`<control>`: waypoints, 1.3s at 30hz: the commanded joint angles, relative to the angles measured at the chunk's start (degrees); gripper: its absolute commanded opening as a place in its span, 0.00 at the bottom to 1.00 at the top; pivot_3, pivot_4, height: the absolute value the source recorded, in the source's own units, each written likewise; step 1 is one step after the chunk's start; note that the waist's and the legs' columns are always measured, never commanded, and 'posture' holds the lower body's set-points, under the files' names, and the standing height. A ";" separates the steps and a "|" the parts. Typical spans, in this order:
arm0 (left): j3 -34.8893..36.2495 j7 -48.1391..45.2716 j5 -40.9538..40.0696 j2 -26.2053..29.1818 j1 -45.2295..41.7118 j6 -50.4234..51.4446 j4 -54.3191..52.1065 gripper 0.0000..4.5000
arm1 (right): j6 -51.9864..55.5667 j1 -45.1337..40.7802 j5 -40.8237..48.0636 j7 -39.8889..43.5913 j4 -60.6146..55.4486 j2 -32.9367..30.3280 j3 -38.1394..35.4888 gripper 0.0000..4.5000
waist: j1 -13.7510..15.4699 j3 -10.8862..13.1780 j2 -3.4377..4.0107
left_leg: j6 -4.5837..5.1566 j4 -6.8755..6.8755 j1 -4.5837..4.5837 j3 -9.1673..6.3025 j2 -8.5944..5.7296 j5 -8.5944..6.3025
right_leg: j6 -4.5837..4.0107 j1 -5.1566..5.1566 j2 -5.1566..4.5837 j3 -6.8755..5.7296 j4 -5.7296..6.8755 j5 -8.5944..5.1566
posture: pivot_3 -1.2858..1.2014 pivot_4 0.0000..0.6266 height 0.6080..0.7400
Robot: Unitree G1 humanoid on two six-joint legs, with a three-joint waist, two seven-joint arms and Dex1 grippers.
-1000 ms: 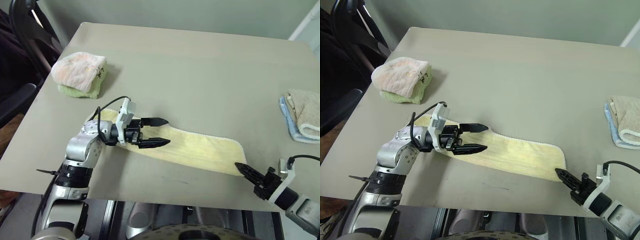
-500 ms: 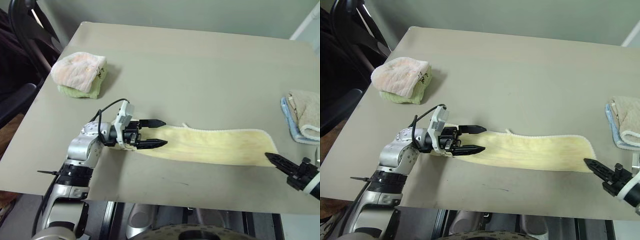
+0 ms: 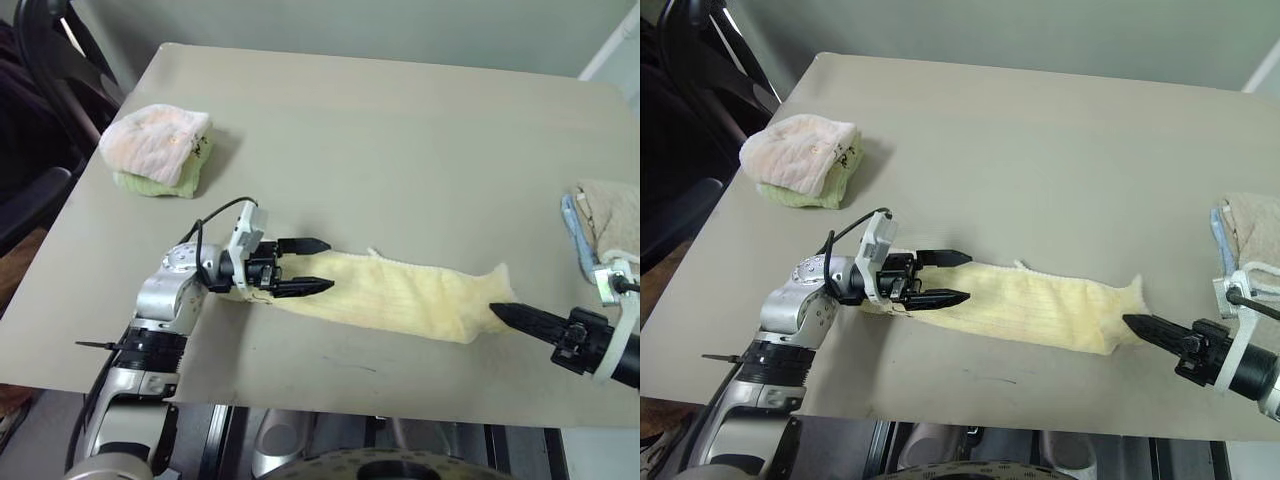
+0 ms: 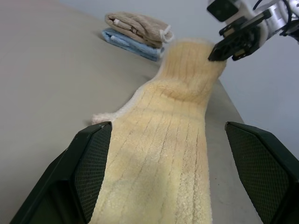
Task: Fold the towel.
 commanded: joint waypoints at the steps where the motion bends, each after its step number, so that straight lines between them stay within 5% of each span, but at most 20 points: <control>1: 0.22 -0.03 -0.01 -0.27 -1.02 -0.59 -0.43 0.93 | -1.71 -2.53 2.15 -0.29 -2.83 -1.48 0.28 0.01 | 0.03 0.00 0.00 | 0.02 0.01 0.00 0.00 0.00 0.01 | -0.05 0.00 0.00 0.01 0.00 0.05 | 0.52 0.24 0.95; 16: -0.07 0.71 0.85 -0.90 -0.54 -0.82 -1.37 0.93 | -8.22 -18.62 8.15 -12.90 -6.09 -0.92 20.69 0.01 | 0.06 0.00 0.00 | 0.32 0.04 0.05 0.02 0.02 0.21 | 0.37 0.00 0.00 0.02 0.03 0.38 | 0.52 0.24 0.95; 26: -0.48 -0.17 2.14 -1.52 -0.66 -2.84 1.10 0.93 | -5.97 -31.03 -8.07 -20.34 -1.79 10.42 41.37 0.01 | -0.04 0.00 0.01 | 0.43 0.19 0.08 0.04 0.06 0.32 | 0.09 0.00 0.00 -0.02 0.03 0.85 | 0.52 0.24 0.95; 39: -0.36 -0.35 2.17 -1.09 -0.44 -3.17 0.61 0.93 | -1.32 -35.84 -15.73 -19.71 1.85 16.36 47.15 0.01 | -0.04 0.00 0.01 | 0.55 0.25 0.06 0.01 0.09 0.36 | -0.30 -0.06 0.00 -0.10 0.03 1.15 | 0.52 0.24 0.95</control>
